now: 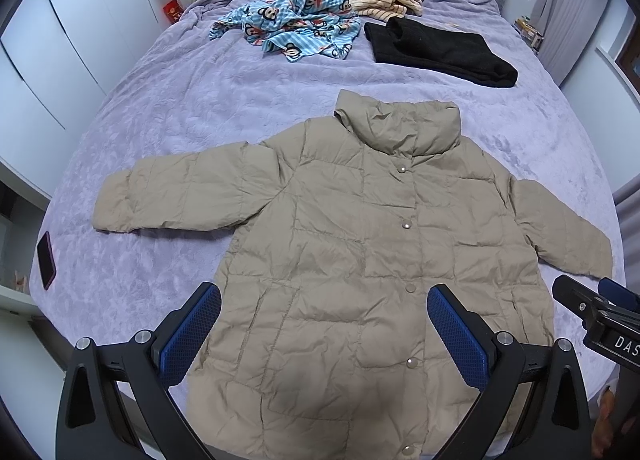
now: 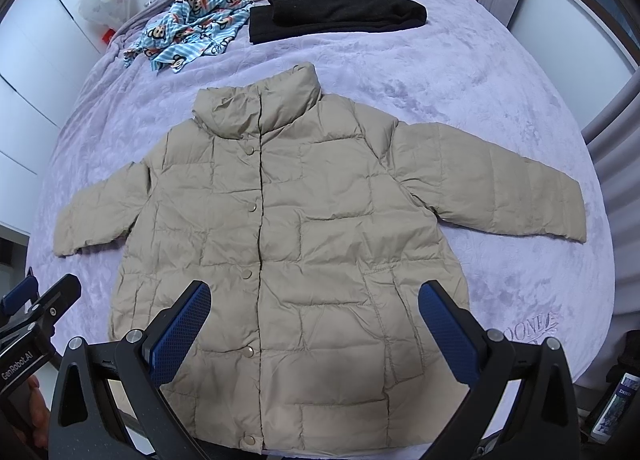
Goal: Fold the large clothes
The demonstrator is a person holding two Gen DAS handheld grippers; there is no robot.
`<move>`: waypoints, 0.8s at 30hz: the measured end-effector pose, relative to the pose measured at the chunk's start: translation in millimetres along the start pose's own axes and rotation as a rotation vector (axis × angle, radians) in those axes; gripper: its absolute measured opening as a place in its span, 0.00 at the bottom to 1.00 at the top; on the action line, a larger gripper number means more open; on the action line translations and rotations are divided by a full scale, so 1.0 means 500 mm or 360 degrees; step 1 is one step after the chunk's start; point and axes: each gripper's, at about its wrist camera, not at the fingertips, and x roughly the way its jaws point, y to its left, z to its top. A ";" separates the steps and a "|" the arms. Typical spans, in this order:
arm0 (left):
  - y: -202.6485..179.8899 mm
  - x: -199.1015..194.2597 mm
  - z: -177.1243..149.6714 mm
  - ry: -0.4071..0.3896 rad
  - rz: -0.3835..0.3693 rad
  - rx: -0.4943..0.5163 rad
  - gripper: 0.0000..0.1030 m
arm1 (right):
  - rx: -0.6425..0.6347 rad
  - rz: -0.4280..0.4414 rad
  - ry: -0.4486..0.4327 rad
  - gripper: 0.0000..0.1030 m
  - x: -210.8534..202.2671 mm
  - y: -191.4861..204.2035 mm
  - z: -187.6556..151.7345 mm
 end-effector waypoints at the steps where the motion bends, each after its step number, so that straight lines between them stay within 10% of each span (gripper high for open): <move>1: 0.001 0.000 -0.001 -0.0001 -0.0009 -0.0004 1.00 | 0.0001 0.0003 0.0003 1.00 -0.002 -0.002 0.002; 19: 0.172 0.113 -0.014 0.0148 -0.0186 -0.0318 1.00 | 0.0124 0.0112 -0.0030 1.00 0.024 0.033 -0.025; 24: 0.284 0.198 -0.015 0.0115 -0.0215 -0.0487 1.00 | 0.0137 0.0270 0.0239 1.00 0.118 0.092 -0.036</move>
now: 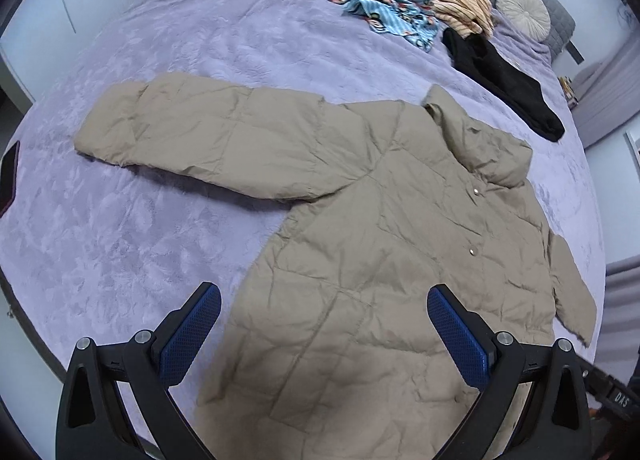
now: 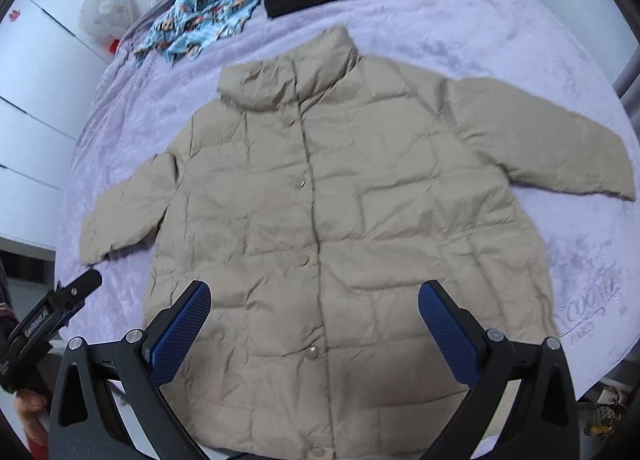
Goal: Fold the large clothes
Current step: 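Grasp the jacket sleeve with the left tool and fold it across the body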
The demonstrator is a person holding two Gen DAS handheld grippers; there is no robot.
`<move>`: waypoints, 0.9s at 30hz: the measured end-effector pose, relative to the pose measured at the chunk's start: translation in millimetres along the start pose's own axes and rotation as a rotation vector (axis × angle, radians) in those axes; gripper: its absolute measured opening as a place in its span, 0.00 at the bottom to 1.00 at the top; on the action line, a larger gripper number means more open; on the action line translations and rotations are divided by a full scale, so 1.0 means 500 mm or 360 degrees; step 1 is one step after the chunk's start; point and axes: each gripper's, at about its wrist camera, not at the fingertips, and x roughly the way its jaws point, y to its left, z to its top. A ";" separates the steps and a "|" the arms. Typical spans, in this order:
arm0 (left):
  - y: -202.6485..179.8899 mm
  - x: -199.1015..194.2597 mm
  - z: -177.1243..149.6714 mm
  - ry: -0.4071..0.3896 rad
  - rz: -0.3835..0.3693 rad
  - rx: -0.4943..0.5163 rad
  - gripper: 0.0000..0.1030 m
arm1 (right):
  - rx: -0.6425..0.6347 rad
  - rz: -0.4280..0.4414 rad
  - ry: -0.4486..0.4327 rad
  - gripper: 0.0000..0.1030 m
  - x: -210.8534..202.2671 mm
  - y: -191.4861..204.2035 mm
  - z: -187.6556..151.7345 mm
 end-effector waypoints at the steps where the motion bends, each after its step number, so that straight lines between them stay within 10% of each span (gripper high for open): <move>1: 0.027 0.018 0.010 0.0000 -0.0011 -0.0045 1.00 | -0.0006 -0.0001 0.0040 1.00 0.021 0.012 -0.002; 23: 0.438 0.269 0.278 -0.0331 -0.0009 -0.0784 1.00 | -0.0239 0.0095 0.0039 1.00 0.252 0.204 0.054; 25: 0.451 0.270 0.288 -0.0362 0.0015 -0.0804 0.92 | -0.0256 0.0127 0.0004 1.00 0.263 0.222 0.078; 27: 0.459 0.276 0.298 -0.0359 -0.0032 -0.0795 0.56 | -0.0266 0.0159 -0.0031 1.00 0.270 0.242 0.101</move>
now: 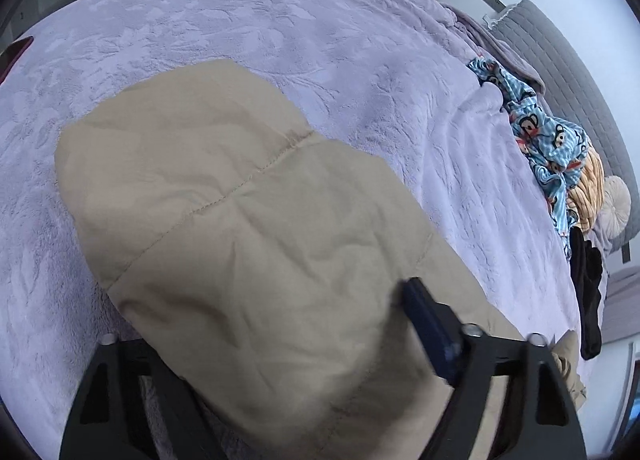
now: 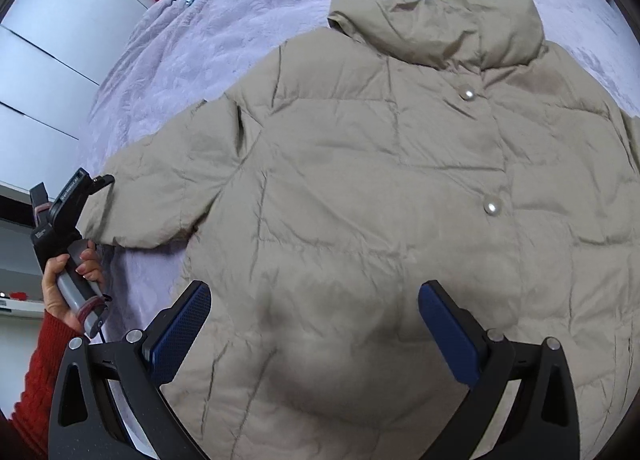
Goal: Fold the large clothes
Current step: 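Grasp the jacket sleeve with the left tool and fold it across the body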
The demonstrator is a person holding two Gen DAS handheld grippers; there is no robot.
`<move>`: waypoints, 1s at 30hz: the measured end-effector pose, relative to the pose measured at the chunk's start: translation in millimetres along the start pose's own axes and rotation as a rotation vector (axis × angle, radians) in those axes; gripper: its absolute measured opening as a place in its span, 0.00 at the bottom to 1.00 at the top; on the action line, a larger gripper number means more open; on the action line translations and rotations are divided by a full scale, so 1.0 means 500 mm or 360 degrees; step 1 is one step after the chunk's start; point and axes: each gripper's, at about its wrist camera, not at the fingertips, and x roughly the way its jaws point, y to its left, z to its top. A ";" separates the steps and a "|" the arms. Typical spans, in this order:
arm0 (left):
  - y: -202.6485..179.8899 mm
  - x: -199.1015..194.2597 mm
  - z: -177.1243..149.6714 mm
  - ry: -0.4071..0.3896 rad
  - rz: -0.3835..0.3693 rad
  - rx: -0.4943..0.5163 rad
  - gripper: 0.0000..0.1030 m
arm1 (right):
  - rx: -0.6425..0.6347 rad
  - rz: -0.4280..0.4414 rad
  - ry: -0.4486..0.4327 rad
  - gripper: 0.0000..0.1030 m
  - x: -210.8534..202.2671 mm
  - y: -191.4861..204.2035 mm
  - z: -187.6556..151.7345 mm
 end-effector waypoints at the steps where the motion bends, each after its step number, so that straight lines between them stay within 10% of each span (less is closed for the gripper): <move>1: 0.002 0.004 0.003 0.0019 -0.0036 0.0005 0.45 | -0.0006 0.0025 -0.0023 1.00 0.006 0.010 0.015; 3: -0.001 0.006 0.009 0.0049 -0.0064 0.0052 0.13 | -0.0018 0.0057 -0.0063 1.00 0.017 0.032 0.039; 7: -0.023 -0.052 0.022 -0.0033 -0.0123 0.0163 0.11 | -0.0015 0.0099 -0.0132 0.94 0.038 0.072 0.070; 10: -0.054 -0.119 0.035 -0.0125 -0.0212 0.0258 0.11 | -0.0020 0.0142 -0.0111 0.30 0.070 0.097 0.091; 11: -0.068 -0.143 0.036 -0.0161 -0.0247 0.0302 0.11 | -0.0003 0.0179 -0.0077 0.22 0.091 0.102 0.099; 22: -0.331 -0.290 -0.080 -0.0197 -0.0676 0.0910 0.11 | 0.0133 0.0327 0.0139 0.16 0.254 0.113 0.078; 30: -0.594 -0.315 -0.311 -0.0056 -0.0883 0.1320 0.11 | 0.0316 0.0606 0.0139 0.16 0.158 -0.004 0.058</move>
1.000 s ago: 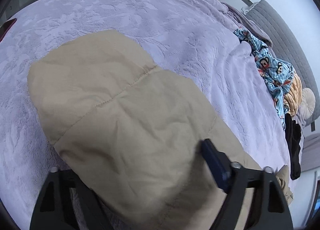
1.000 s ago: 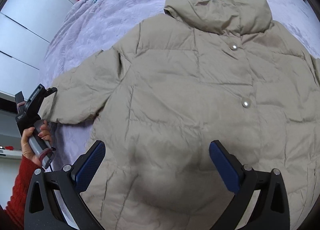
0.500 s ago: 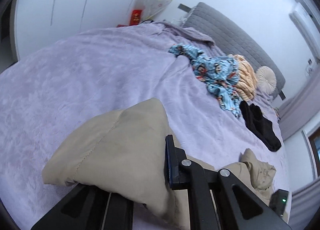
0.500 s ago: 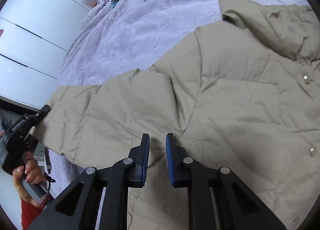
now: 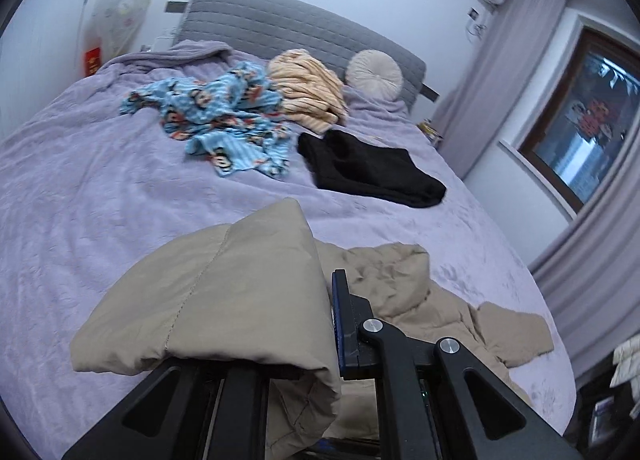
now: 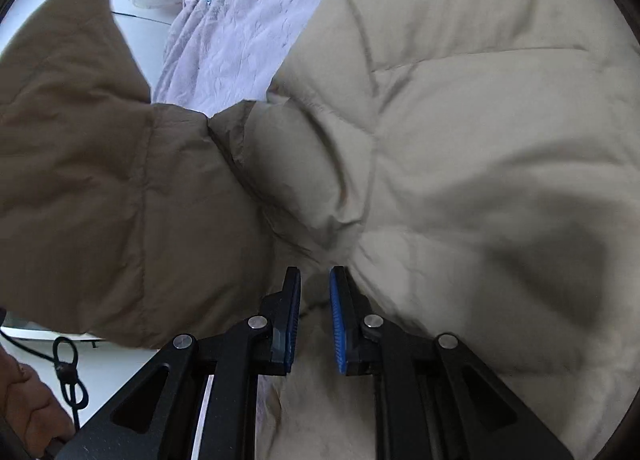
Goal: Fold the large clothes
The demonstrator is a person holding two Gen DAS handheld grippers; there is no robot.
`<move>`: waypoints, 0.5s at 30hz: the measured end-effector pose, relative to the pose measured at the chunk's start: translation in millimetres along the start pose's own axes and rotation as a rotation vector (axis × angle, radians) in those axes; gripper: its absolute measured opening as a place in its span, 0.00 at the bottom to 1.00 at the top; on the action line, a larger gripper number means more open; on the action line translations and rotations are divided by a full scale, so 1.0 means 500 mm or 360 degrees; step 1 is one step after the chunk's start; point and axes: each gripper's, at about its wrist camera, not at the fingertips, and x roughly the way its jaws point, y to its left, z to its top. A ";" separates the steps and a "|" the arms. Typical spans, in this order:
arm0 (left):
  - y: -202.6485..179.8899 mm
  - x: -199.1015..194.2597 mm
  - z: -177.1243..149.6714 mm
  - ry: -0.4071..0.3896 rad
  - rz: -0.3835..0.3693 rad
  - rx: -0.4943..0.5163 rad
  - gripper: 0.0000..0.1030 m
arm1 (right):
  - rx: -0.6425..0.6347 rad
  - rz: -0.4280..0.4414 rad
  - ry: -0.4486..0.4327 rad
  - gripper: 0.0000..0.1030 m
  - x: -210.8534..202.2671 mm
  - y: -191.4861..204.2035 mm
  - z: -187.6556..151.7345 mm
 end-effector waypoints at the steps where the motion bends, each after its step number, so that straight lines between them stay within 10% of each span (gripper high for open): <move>1: -0.045 0.024 -0.009 0.0028 -0.0021 0.0062 0.11 | 0.0027 -0.0019 -0.0022 0.16 -0.038 -0.023 -0.006; 7: -0.253 0.202 -0.157 0.0337 0.0007 0.0428 0.11 | 0.0169 -0.0310 -0.0240 0.17 -0.277 -0.177 -0.040; 15: -0.289 0.310 -0.329 0.0624 0.0288 0.0634 0.12 | 0.0281 -0.0469 -0.0280 0.17 -0.356 -0.299 -0.061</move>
